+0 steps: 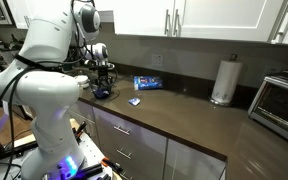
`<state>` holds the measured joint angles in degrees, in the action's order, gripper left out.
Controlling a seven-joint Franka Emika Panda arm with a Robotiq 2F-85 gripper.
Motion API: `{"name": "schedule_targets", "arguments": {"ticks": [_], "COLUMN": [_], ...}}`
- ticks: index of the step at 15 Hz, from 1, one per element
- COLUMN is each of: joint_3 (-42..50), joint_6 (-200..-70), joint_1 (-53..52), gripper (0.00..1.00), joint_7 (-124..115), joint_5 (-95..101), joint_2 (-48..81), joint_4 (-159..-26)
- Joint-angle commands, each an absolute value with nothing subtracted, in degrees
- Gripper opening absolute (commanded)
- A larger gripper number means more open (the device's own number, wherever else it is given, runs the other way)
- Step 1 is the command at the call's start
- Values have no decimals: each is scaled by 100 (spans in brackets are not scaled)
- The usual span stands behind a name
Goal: Remove one blue sachet from the basket and place it on the countertop
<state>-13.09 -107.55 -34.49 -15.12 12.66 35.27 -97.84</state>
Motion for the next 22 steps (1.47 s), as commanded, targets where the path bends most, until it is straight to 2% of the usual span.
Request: {"name": "schedule_targets", "arguments": {"ticks": [1, 2, 4, 9, 10, 13, 15, 22], "joint_3": [-1395, -1398, -1409, -1445, -1449, -1441, -1456, -1434], "joint_6": [-10680, -10682, -10670, -10644, -10649, -10615, -10557, -10390], "joint_1": [-3353, -3362, -3384, -3410, -3420, -3439, -3425, -3407], "gripper": [69, 49, 42, 8, 4, 1, 3, 2], "joint_7": [-1291, -1295, -1336, -1345, -1365, -1386, -1353, -1483], "joint_5": [1099, 1099, 1094, 1106, 1117, 1166, 1148, 1217], "joint_2": [3602, 3622, 3633, 3554, 3533, 3413, 3328, 2754], "joint_4": [-9755, -9755, -9769, -9800, -9810, -9826, -9831, -9975]}}
